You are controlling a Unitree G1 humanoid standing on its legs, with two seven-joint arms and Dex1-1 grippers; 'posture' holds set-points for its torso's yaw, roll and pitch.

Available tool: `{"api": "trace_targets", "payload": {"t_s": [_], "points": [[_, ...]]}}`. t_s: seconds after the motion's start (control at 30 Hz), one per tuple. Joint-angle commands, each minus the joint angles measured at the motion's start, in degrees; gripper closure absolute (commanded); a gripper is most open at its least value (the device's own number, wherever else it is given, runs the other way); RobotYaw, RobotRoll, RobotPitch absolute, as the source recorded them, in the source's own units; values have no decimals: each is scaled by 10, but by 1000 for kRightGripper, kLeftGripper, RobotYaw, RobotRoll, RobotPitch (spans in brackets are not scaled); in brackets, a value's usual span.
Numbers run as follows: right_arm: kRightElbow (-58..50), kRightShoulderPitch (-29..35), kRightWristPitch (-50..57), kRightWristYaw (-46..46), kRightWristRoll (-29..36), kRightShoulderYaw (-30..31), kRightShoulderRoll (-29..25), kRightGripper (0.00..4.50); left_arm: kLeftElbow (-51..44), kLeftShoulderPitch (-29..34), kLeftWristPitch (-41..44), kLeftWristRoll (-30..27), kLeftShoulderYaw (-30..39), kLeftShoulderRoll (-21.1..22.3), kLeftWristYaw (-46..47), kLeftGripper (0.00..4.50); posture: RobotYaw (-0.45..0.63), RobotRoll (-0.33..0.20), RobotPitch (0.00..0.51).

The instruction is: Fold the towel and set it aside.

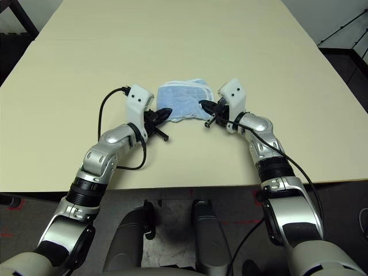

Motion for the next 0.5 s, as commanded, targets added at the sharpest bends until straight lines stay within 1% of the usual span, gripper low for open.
{"api": "trace_targets", "payload": {"t_s": [0.03,0.13,0.23,0.5], "points": [[-29,-14,26,21,26,-18,-13,4476,-45,-29,27,-14,16,2,-3,4500,-153,0,217],[-14,-33,24,15,22,-20,-10,4476,-45,-69,37,-22,30,-4,-2,4500,-164,0,213],[20,-52,4,2,1,-10,1,4476,-1,-99,18,-14,30,-6,-8,4500,-164,0,213],[138,-95,-45,-54,-54,5,34,4476,131,-118,-64,17,10,-13,-32,4500,-183,0,214]]}}
